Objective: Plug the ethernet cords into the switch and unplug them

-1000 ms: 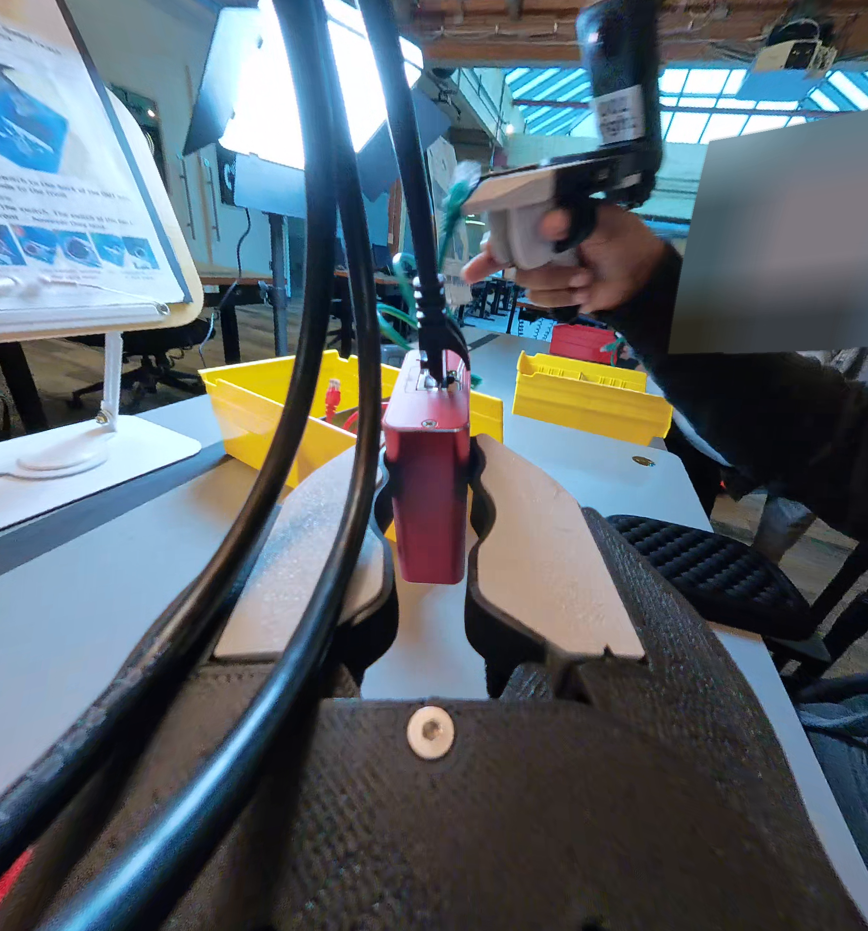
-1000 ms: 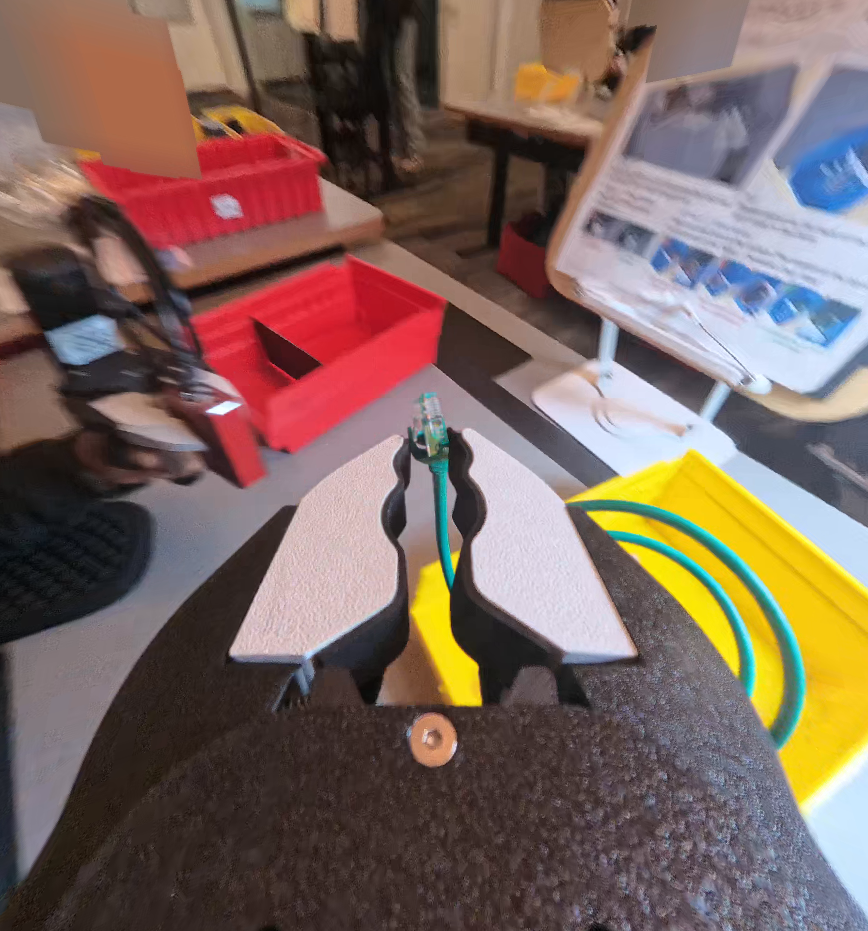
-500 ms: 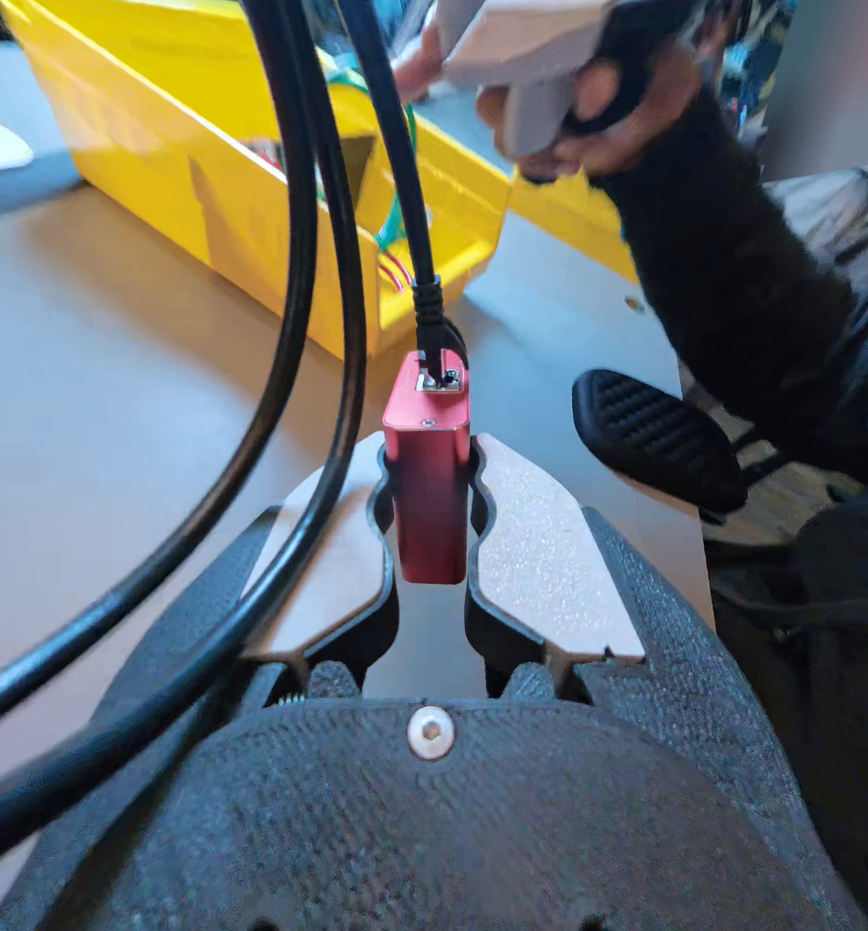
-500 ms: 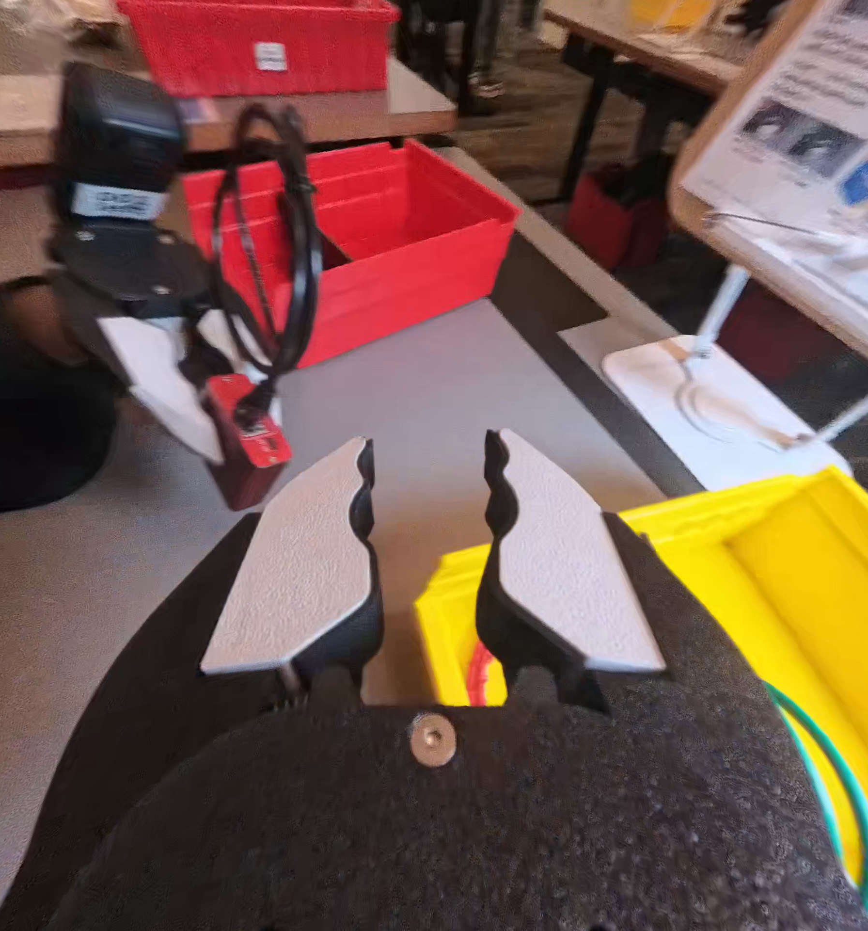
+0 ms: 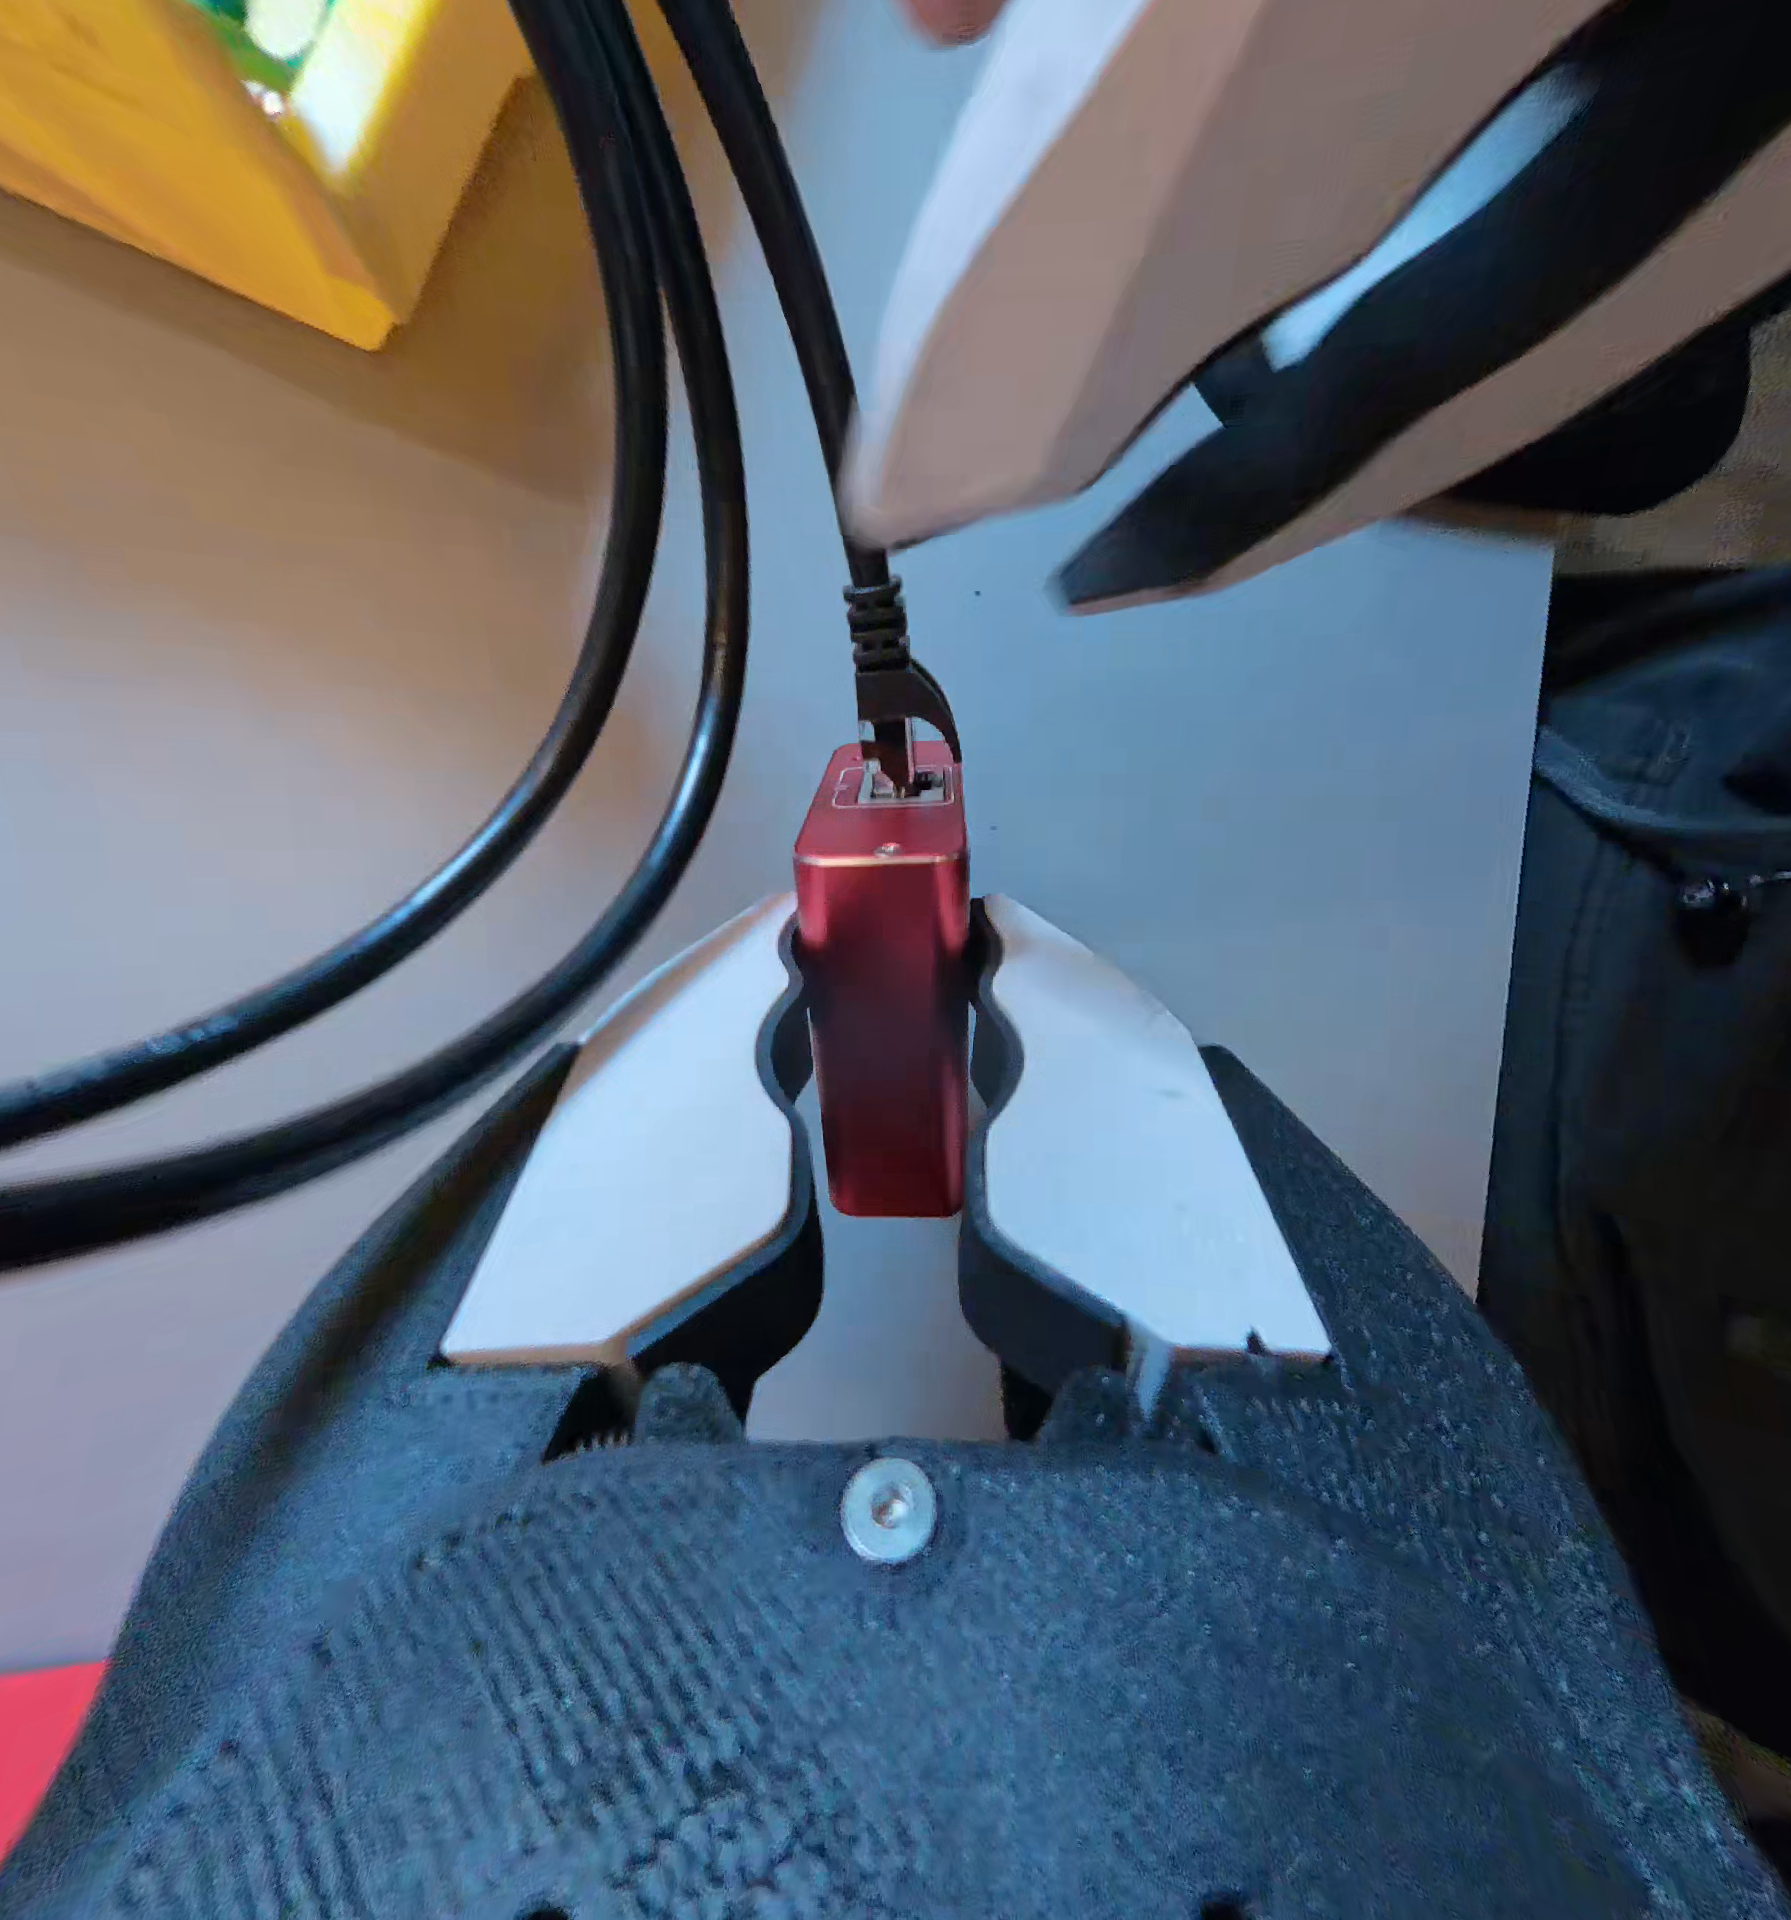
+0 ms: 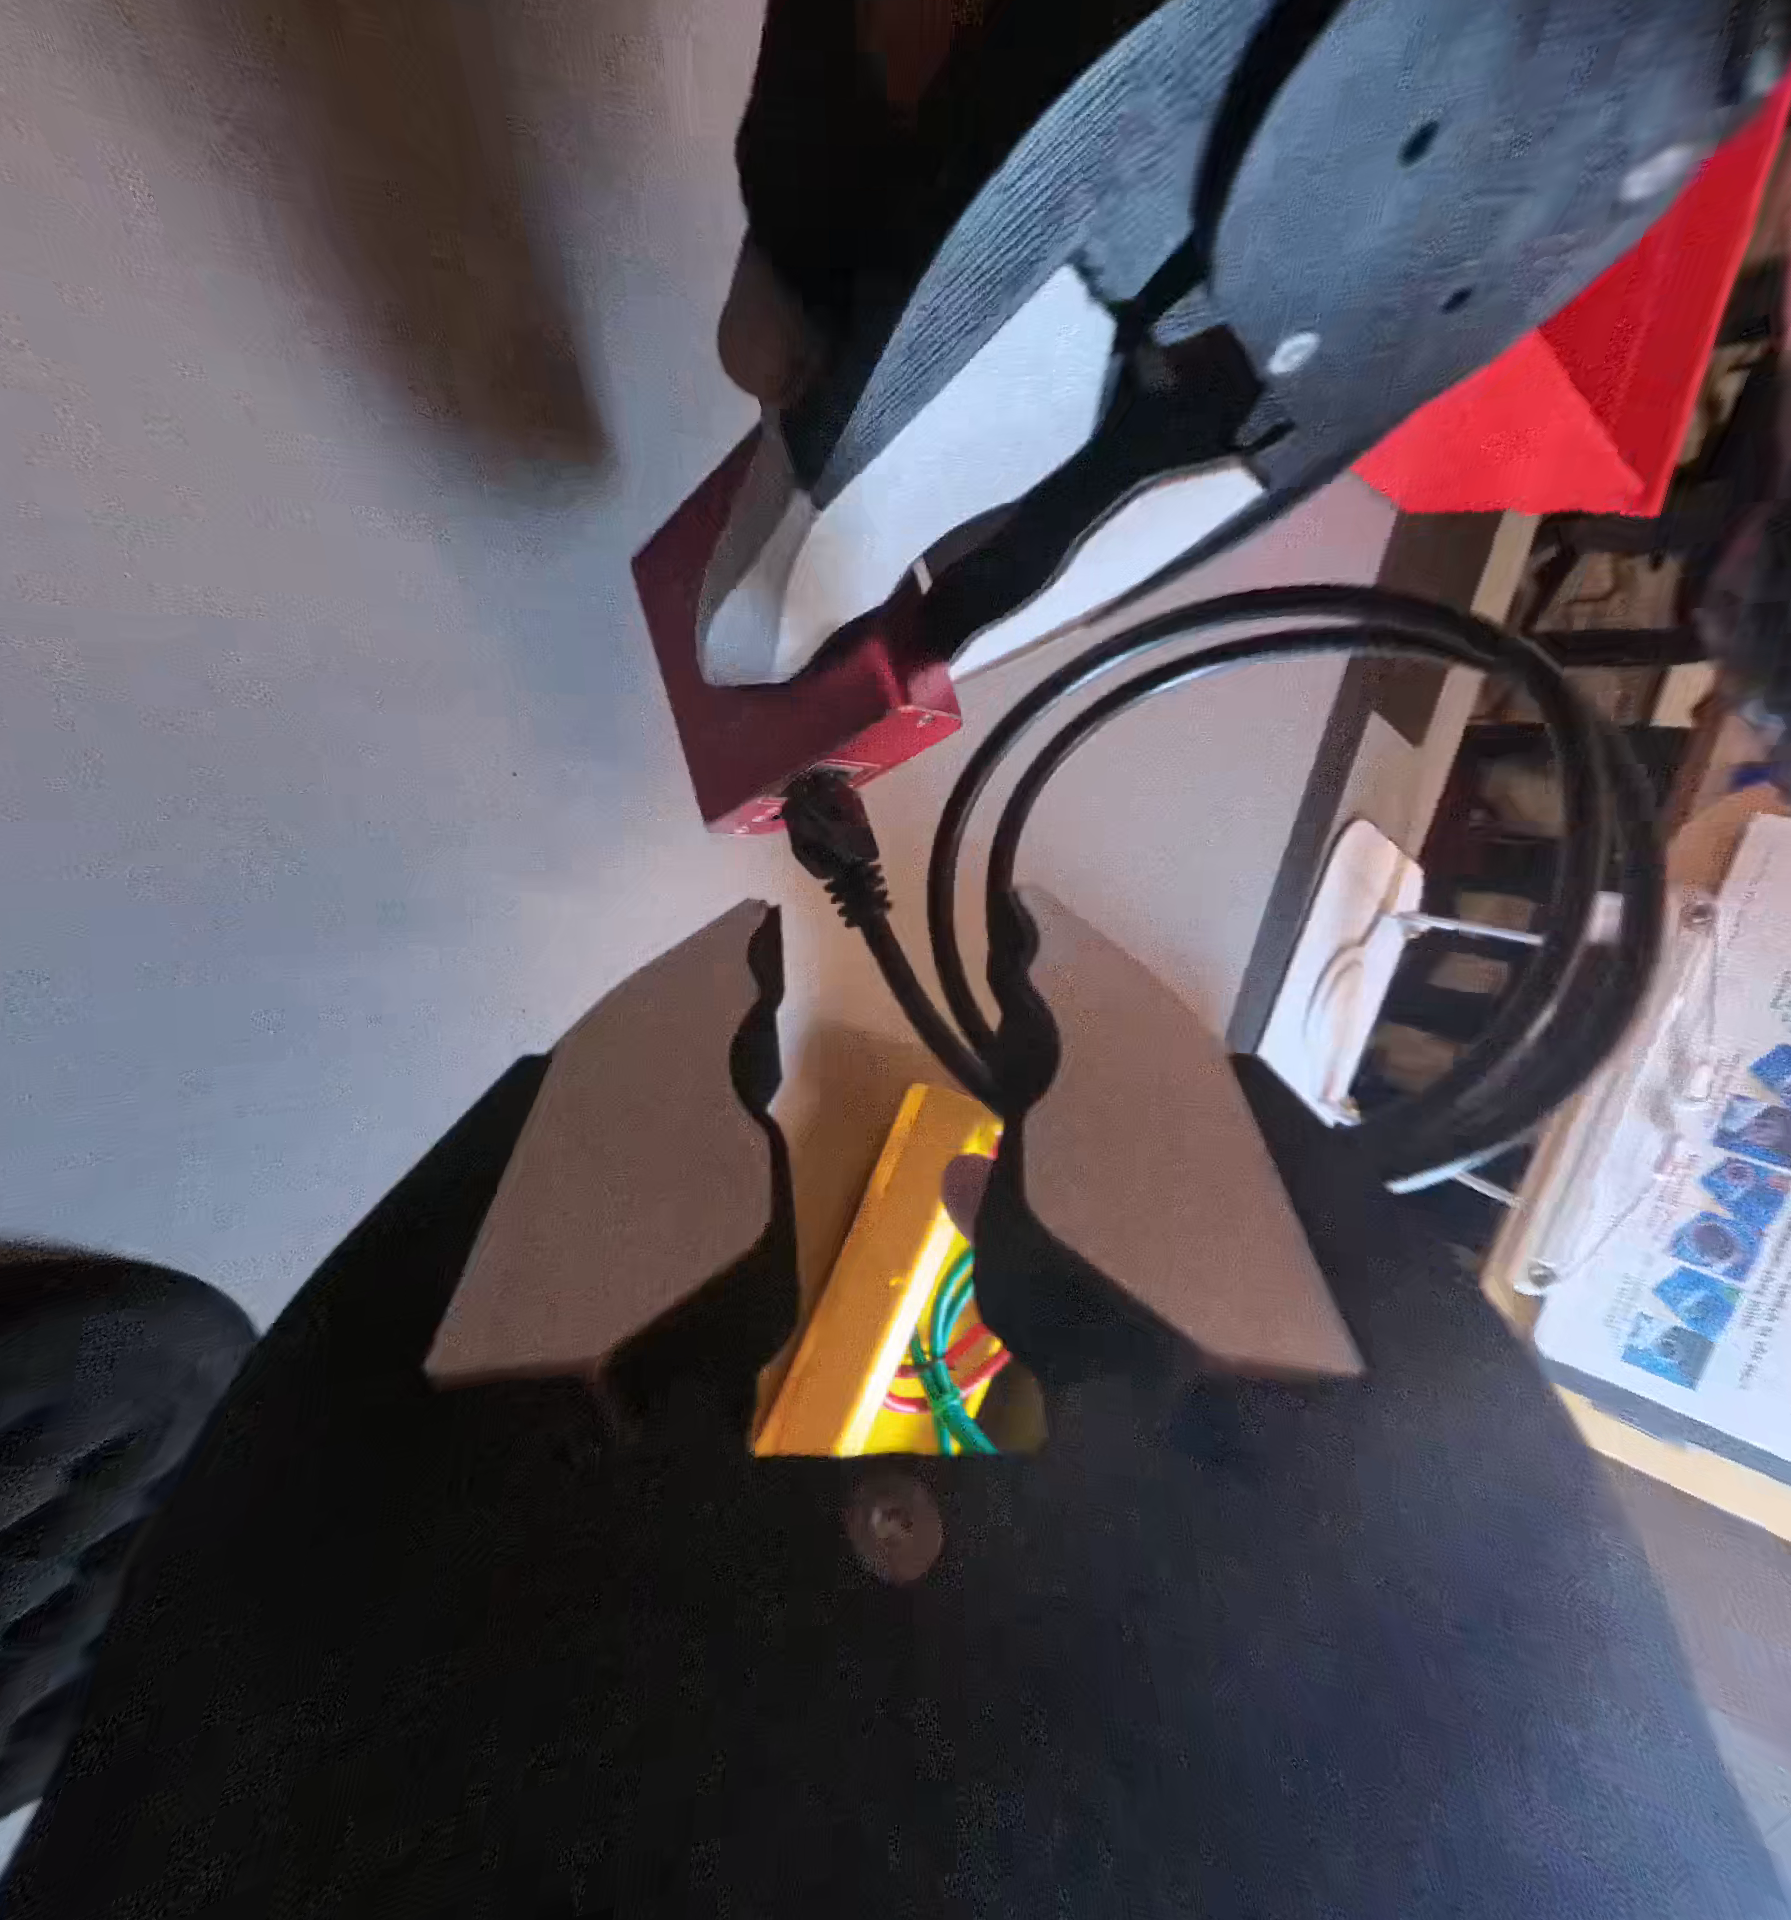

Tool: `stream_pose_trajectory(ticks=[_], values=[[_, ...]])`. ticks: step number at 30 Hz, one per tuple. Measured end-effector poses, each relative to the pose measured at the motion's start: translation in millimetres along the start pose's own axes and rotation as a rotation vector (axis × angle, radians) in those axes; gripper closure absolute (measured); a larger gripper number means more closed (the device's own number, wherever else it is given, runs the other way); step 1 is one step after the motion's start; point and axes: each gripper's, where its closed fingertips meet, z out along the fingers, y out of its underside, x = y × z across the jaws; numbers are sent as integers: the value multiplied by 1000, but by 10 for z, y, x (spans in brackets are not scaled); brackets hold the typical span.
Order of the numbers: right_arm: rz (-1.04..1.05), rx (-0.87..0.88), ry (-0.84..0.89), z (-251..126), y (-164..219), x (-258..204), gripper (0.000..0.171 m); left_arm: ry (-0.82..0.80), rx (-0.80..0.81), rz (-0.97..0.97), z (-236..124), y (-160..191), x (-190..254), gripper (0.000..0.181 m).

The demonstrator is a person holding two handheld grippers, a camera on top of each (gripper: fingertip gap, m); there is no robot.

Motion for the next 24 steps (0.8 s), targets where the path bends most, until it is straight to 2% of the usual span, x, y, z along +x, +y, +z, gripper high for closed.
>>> stream_pose_trajectory(ticks=[3, 4, 5, 9, 13, 18, 20, 24], values=[[-83, -96, -23, 206, 128, -140, 138, 15, -9, 45, -27, -68, 119, 154], [-84, -84, -35, 259, 137, -184, 155, 20, 1, 47, -56, -85, 139, 154], [-63, -44, -31, 290, 110, -204, 159, 24, 3, 50, -83, -75, 147, 154], [144, 117, -51, 297, 31, -213, 160, 35, 105, 39, -179, -123, 137, 155], [392, 303, -65, 183, -38, -99, 160, 48, 324, 25, -435, -378, 115, 152], [656, 495, 82, 23, -47, 225, 160, 14, 716, -13, -966, -729, 27, 126], [763, 568, 147, -42, -34, 363, 160, -22, 883, -20, -1192, -820, -10, 121], [904, 681, 249, -154, -135, 556, 160, -117, 1025, 6, -1343, -931, -17, 122]])
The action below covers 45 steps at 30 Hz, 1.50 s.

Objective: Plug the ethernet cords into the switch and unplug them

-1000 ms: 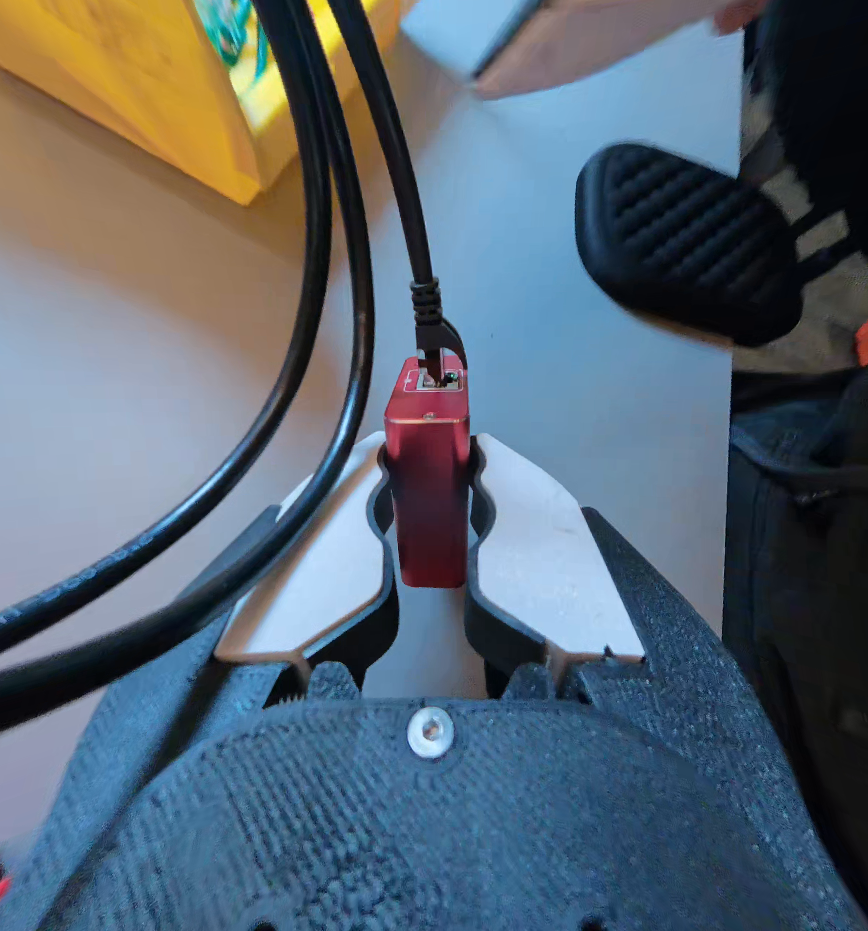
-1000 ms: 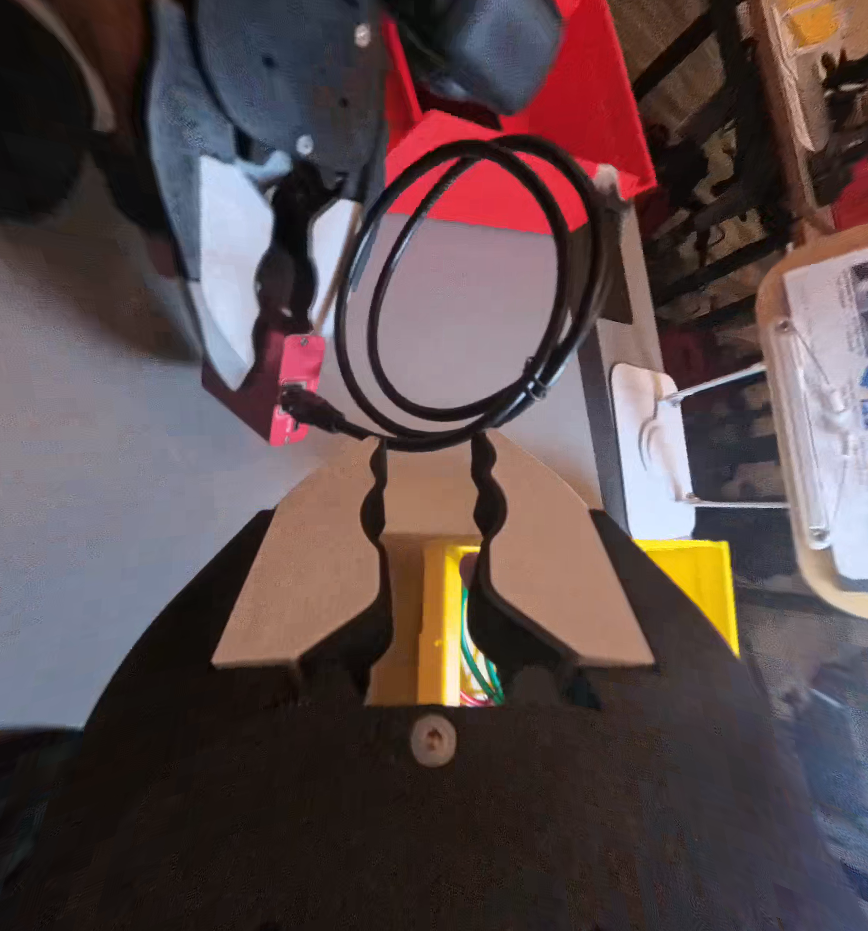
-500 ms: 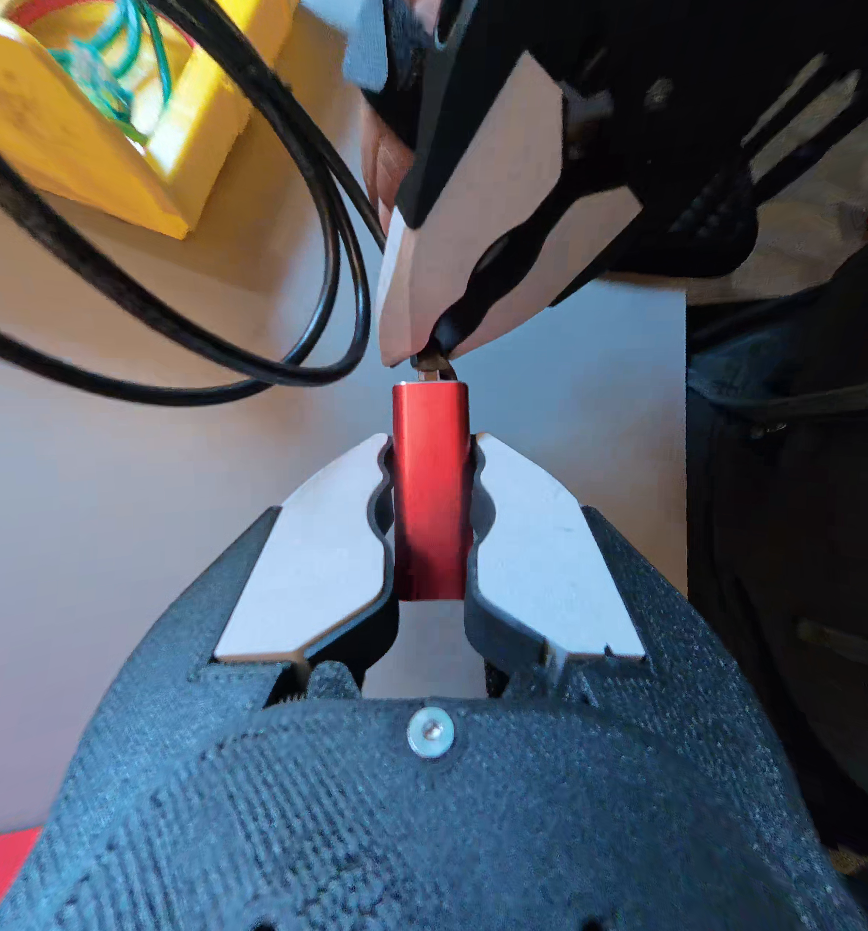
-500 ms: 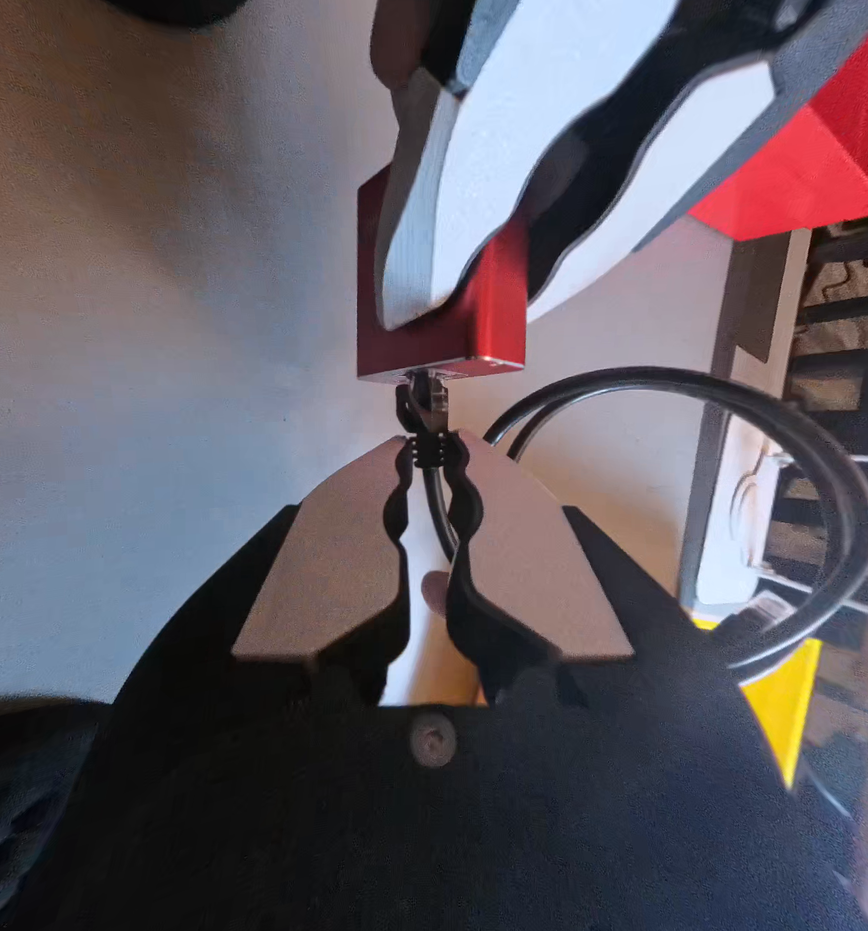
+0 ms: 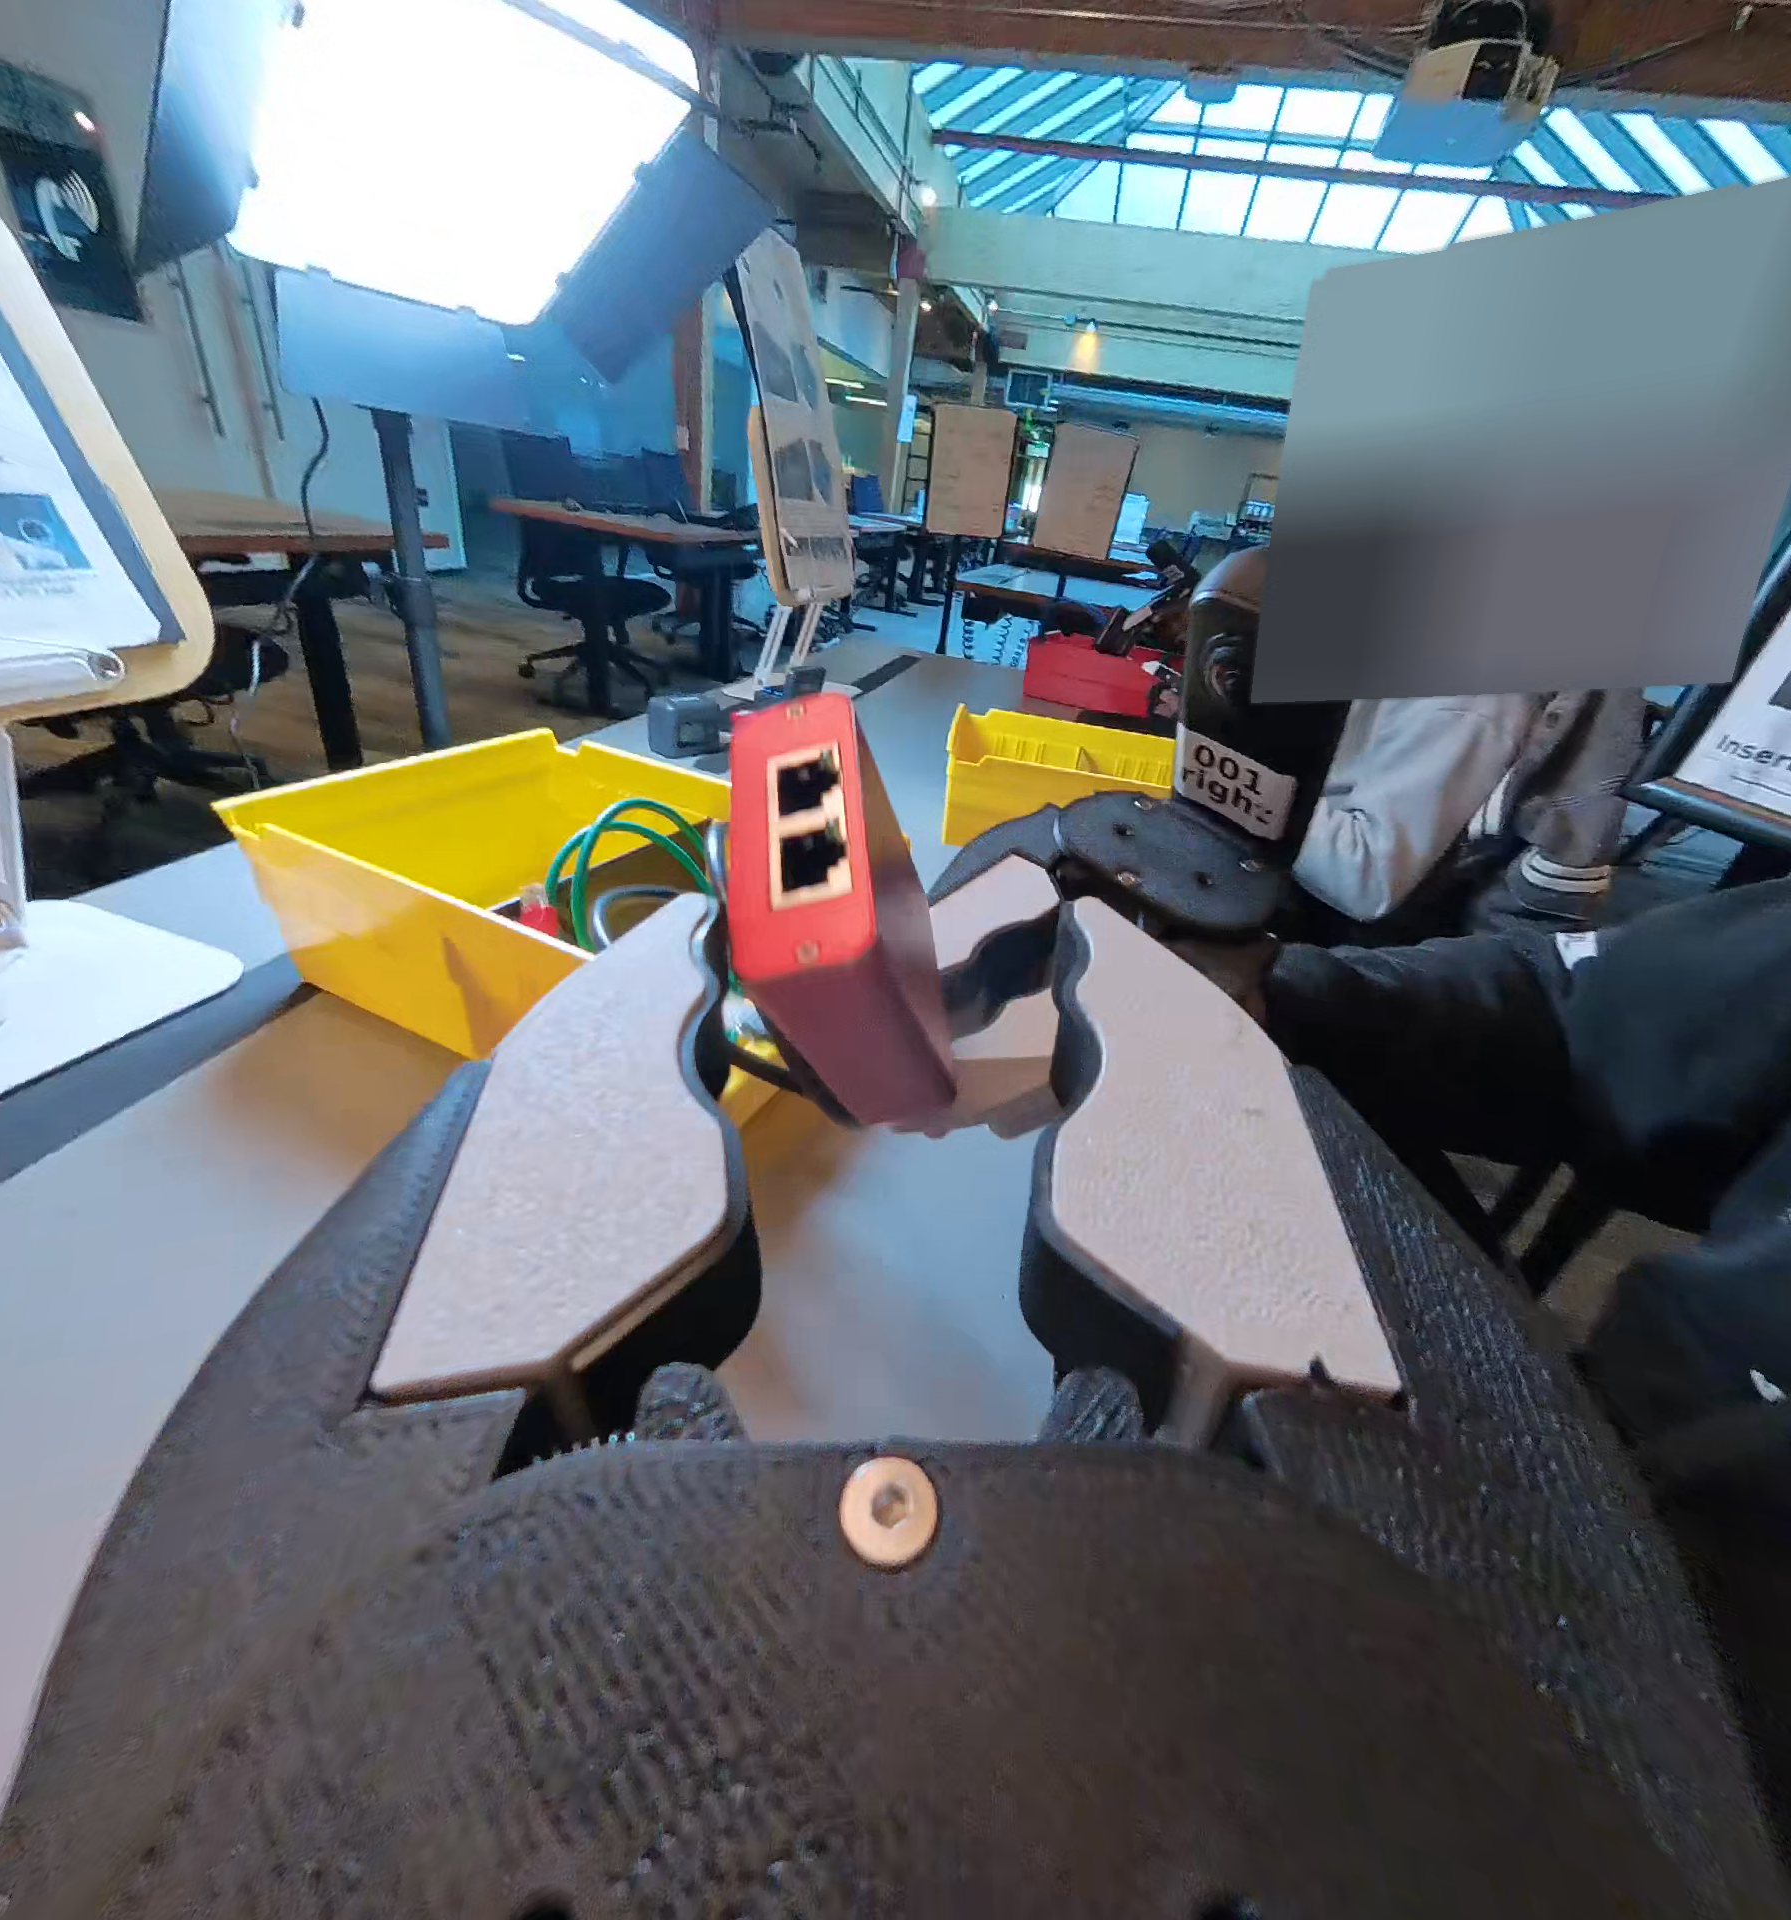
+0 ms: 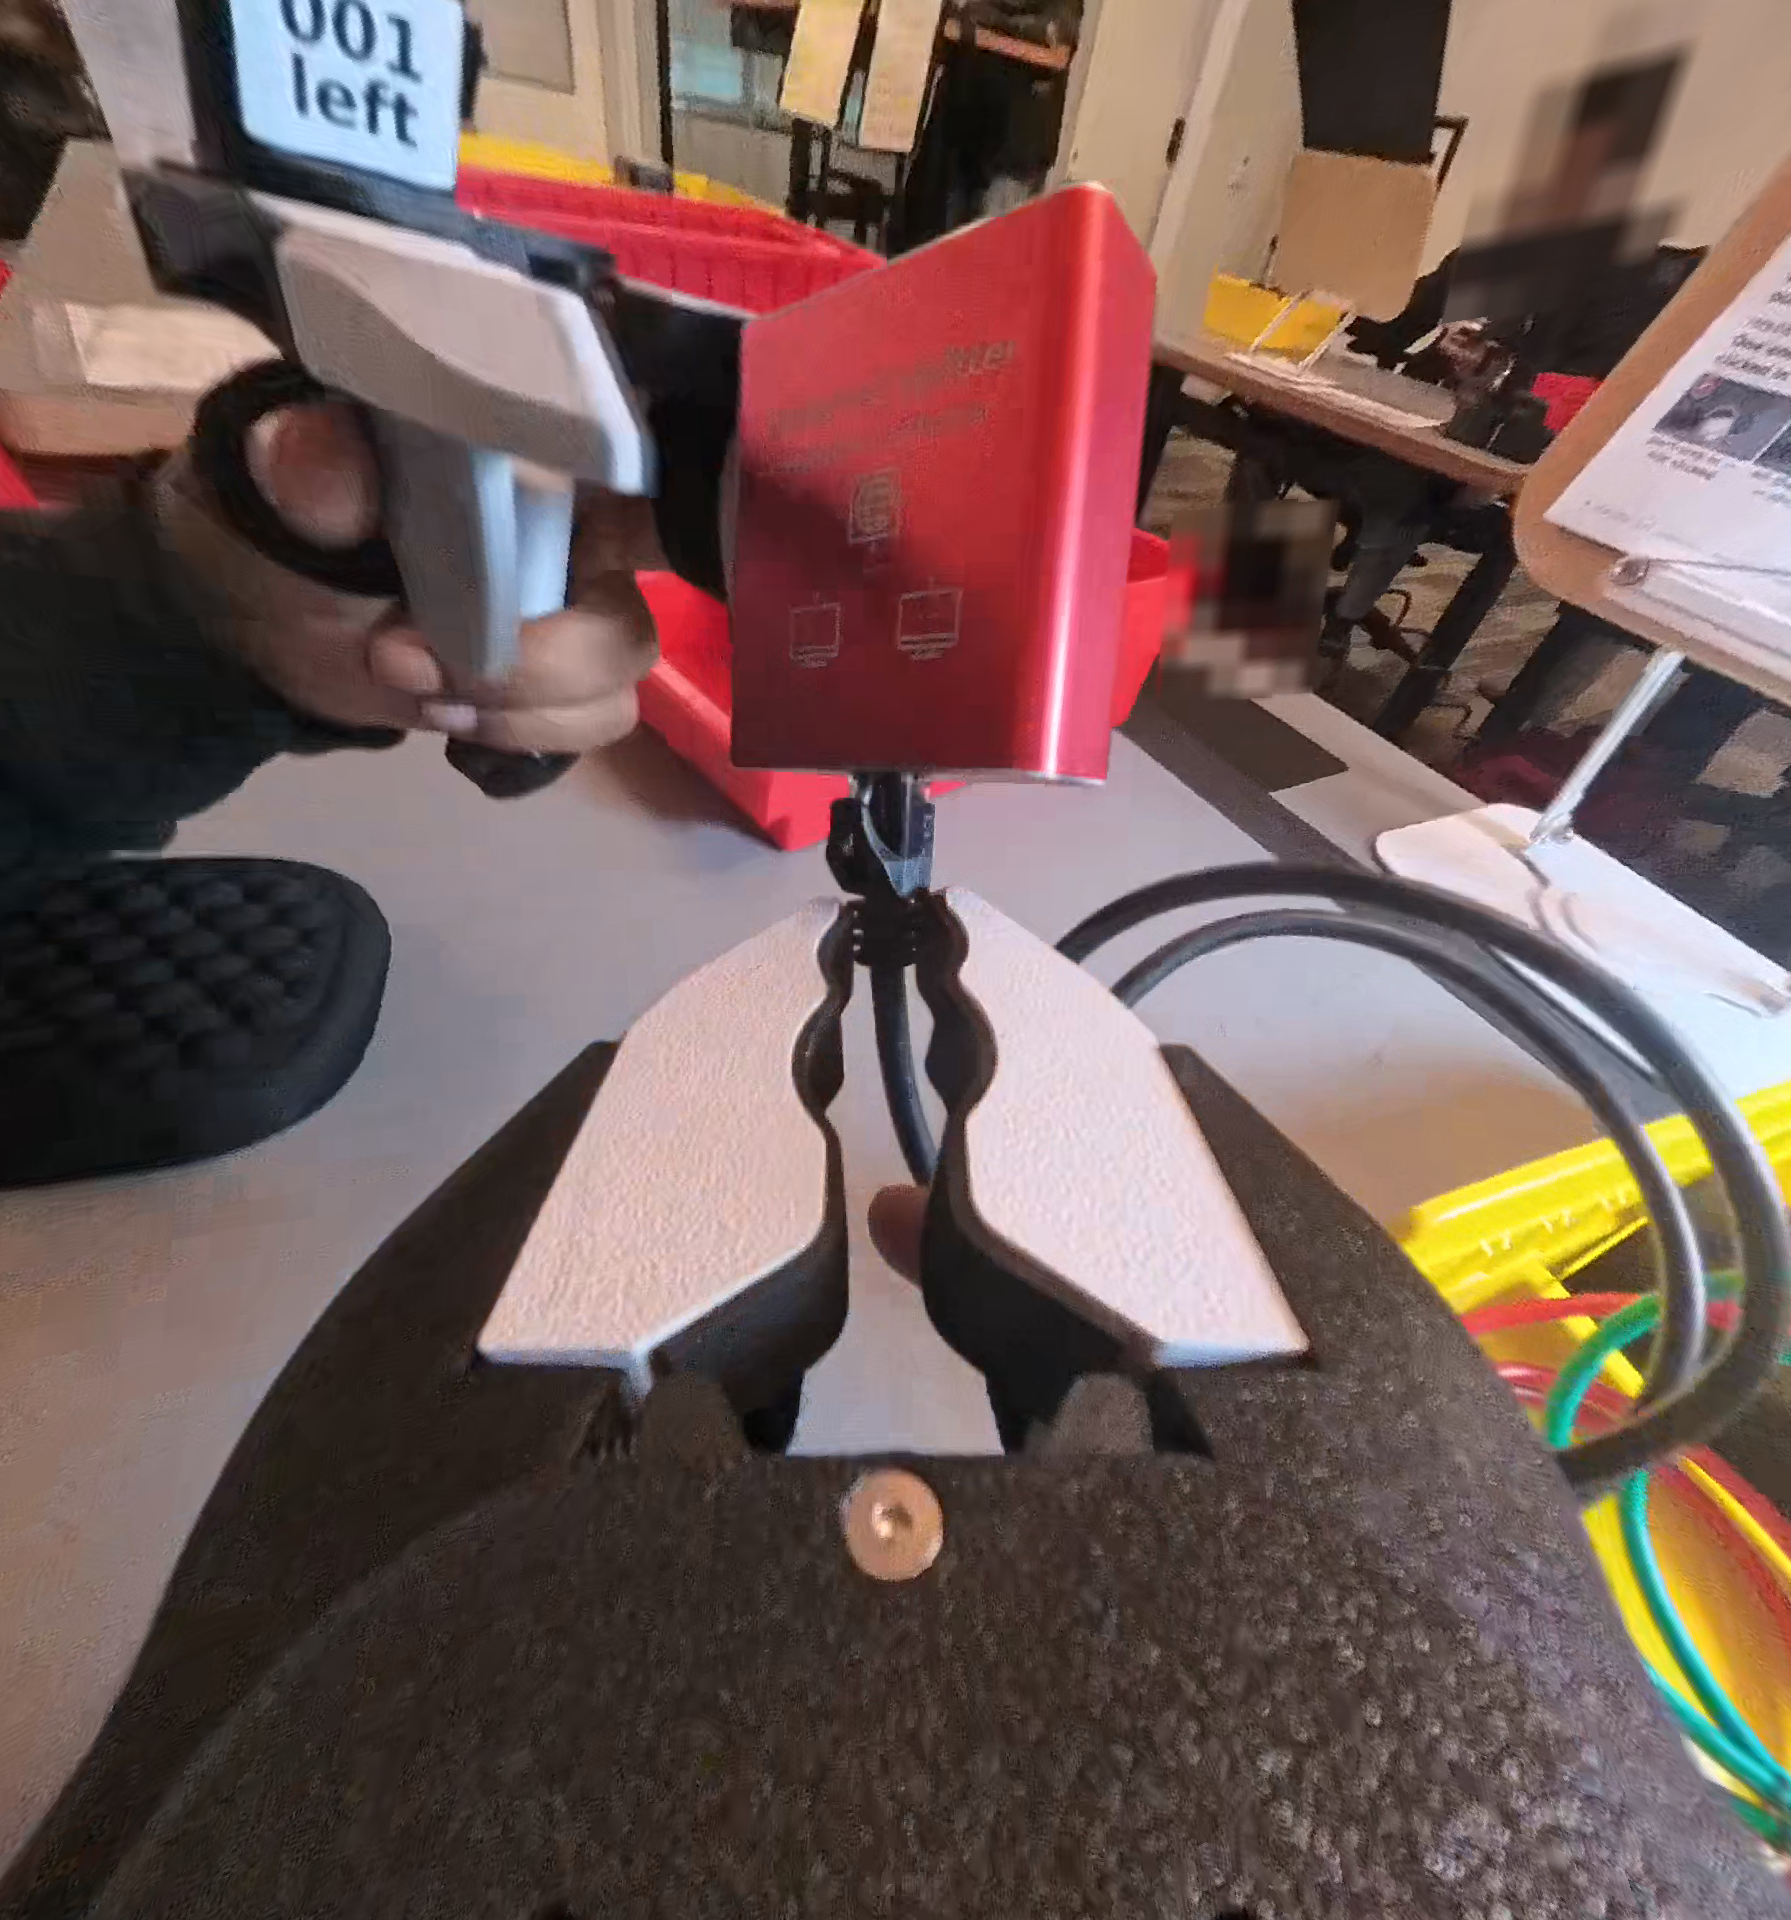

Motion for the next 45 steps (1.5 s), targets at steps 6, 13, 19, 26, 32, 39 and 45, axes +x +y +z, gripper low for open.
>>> stream_pose_trajectory(ticks=[6, 13, 19, 26, 32, 39, 45], values=[[-37, 68, 1, 98, -180, -230, 160, 14, 6, 75, 49, -56, 113, 152], [193, 252, -389, -124, -433, -452, 142, 152, 74, 86, -34, -177, 337, 154], [338, 369, -521, -214, -585, -482, 149, 192, 92, 93, 12, -203, 475, 154], [309, 408, -492, -267, -650, -490, 156, 194, 138, 74, 25, -259, 529, 154], [265, 411, -391, -259, -686, -472, 157, 144, 164, 168, 33, -313, 603, 154], [305, 377, -373, -152, -690, -467, 157, 76, 208, 300, -21, -341, 587, 154], [127, 267, -241, -59, -471, -428, 159, 237, 383, 269, -210, -778, 1019, 154]])
